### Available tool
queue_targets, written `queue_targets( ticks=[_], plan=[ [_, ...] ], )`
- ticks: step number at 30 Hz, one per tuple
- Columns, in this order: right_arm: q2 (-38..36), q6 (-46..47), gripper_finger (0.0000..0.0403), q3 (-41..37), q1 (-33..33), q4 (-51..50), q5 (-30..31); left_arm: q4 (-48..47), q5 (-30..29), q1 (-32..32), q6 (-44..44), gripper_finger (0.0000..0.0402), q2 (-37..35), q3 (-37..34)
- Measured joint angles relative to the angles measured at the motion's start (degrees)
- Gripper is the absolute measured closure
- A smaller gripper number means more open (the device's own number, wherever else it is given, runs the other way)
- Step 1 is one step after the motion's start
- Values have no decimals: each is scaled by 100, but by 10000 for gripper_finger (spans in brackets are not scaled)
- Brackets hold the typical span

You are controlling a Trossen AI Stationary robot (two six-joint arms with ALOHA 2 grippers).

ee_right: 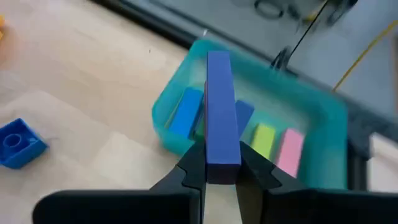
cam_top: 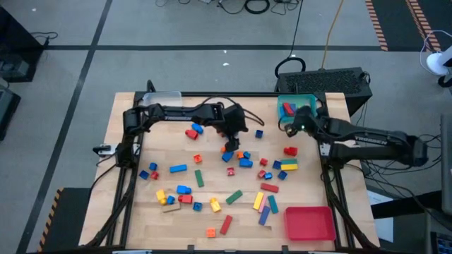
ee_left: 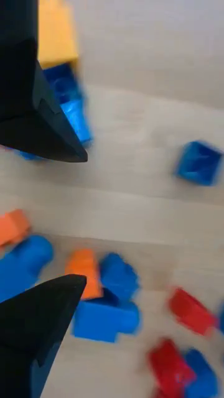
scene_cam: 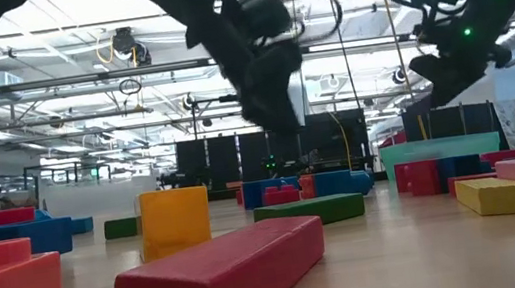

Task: Sort blocks by size
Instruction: Put the blue block into the blue bin

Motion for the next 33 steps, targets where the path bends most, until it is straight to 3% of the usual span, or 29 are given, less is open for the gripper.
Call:
queue_targets(
  ticks=[10,19,24,33],
  plan=[
    [596,-577,364,2,-1573,582,-1088,52,4,-127,-69,92,3,-467],
    [1457,-1047,360,0,-2526,1323,-1959,105,7,-526,-25,91,-353,-557],
    [1649,-1052,327,0,-2775,1533,-1963,404,13,-666,-82,91,-888,-1130],
    [1398,-790,252,2,-2773,1592,-2001,1960,131,-991,-689,91,-1455,-2421]
  ],
)
